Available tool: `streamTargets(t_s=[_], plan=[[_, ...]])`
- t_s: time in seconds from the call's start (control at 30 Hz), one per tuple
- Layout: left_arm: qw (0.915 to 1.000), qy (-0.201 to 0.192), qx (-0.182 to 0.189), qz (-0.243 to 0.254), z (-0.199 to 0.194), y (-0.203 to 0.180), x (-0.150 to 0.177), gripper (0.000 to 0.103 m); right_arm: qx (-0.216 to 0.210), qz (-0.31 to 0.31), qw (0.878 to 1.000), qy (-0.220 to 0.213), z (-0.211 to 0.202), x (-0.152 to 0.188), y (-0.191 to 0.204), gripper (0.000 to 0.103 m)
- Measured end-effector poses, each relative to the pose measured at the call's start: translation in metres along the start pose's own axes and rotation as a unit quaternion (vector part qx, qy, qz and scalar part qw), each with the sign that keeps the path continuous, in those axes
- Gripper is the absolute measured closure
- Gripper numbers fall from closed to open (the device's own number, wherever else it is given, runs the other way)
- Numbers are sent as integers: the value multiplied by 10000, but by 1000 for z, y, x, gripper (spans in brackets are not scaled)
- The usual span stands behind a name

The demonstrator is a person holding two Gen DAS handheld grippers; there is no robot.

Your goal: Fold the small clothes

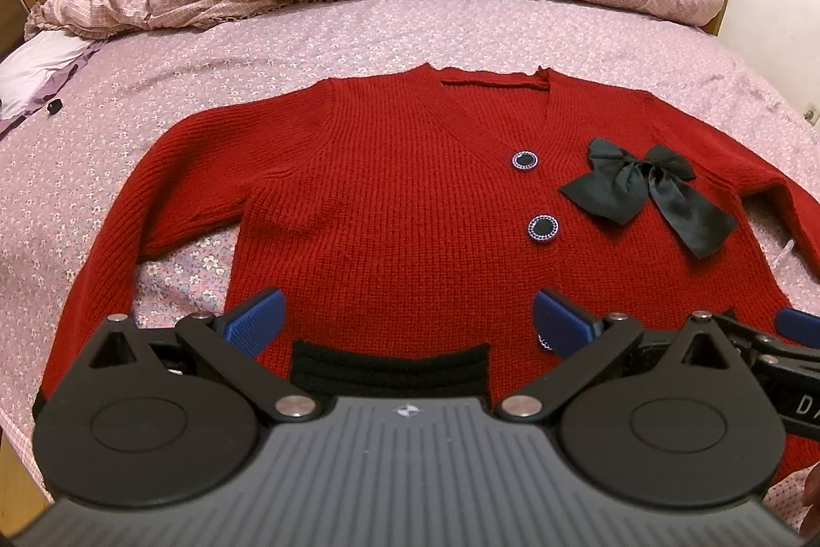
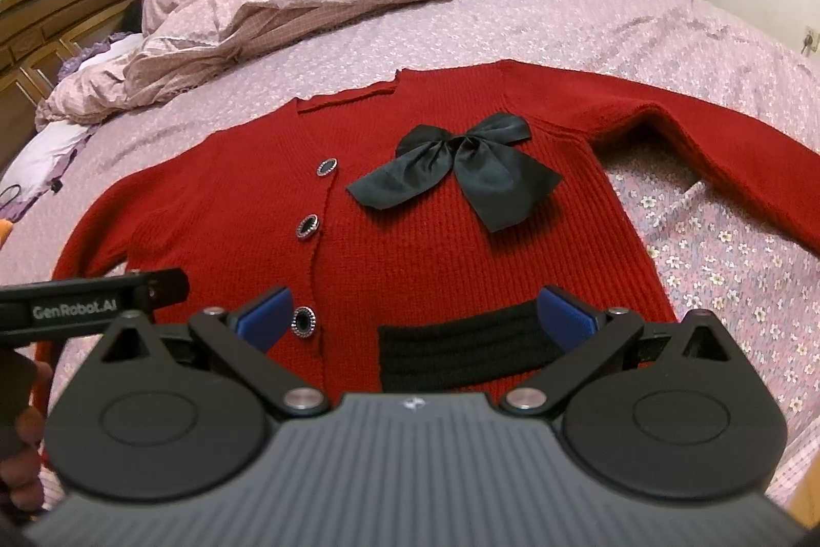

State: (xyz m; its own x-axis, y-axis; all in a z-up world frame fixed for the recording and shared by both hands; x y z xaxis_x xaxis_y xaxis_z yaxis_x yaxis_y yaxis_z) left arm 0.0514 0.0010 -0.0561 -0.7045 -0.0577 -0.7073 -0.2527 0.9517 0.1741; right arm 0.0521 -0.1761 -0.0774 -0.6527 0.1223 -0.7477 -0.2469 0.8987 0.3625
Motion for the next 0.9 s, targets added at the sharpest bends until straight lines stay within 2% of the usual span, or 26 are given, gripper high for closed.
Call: streamTargets(t_s=[0.27,0.5,0.7,0.9], plan=[[10000,15,50,42,4,-2,-9,0,-67,343,9994,-71,-2,-6,-17,0],[9998,122,125,107,17,-8,-19,0,79,600,9978,-268,-13,-18,-50,0],[9994,327,111,51,37,-16,-33,0,490,990,9925,-527,-28,-27,-101,0],[9985,529,109,38,59,-26,-43,0,909,1718,9777,-794,-46,-27,-160,0]])
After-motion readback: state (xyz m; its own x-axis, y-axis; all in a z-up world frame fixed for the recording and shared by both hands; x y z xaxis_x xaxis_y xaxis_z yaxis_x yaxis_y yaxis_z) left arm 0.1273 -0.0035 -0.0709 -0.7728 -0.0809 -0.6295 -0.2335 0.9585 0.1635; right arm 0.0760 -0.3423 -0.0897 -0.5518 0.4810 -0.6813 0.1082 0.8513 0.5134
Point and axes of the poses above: each gripper's, at about its wrist camera, not at the fingertips, and z roughly the way its jaws point, y to its left, x to its underside, the point moved 8 cm from there along z, roughly the way its jaws point, and after that the axes turned 15 degrees about -x, right-handed, at the moved point
